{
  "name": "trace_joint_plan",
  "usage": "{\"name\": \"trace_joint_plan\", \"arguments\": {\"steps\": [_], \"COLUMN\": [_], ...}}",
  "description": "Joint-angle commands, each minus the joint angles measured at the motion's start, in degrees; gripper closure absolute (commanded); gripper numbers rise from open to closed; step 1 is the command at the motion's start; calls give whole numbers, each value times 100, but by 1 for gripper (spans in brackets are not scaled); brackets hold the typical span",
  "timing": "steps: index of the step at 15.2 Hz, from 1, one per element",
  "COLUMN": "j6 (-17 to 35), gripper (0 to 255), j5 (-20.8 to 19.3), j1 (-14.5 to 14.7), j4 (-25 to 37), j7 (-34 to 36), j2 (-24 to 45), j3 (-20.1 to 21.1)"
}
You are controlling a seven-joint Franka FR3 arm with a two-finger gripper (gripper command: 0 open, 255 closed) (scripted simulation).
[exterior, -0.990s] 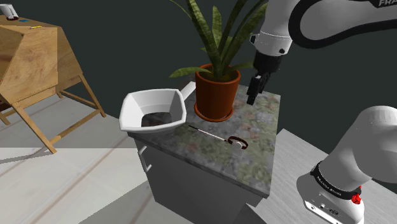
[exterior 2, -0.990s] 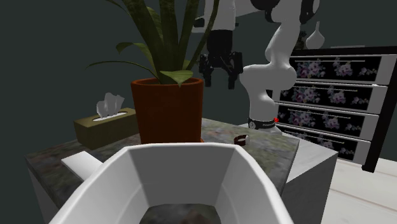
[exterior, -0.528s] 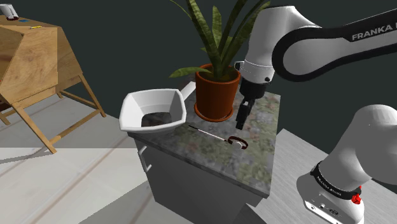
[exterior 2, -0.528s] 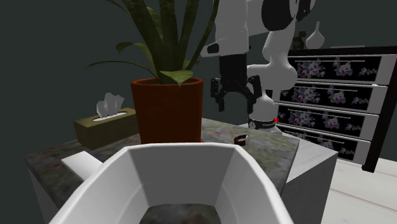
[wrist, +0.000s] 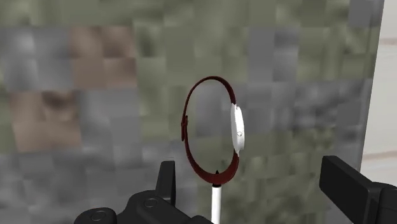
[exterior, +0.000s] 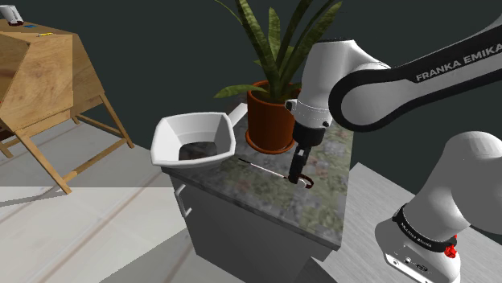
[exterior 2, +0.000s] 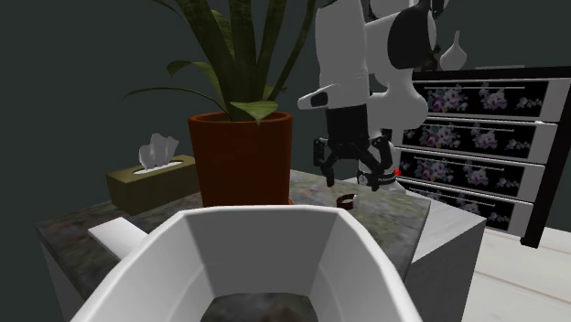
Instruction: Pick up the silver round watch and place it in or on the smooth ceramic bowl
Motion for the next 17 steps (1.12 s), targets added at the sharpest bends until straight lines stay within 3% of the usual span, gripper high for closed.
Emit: {"name": "trace_joint_plan", "arguments": {"steps": [1, 10, 11, 17], "j6": [179, 333, 333, 333], "gripper": [0, 0, 255, 255], "j5": [39, 70, 70, 70], "j1": [22, 39, 39, 39], "j4": [-92, -152, -152, -152], "j7": [-16, -27, -27, -27], "j2": [83, 175, 175, 175], "j3": [23, 44, 44, 44]}}
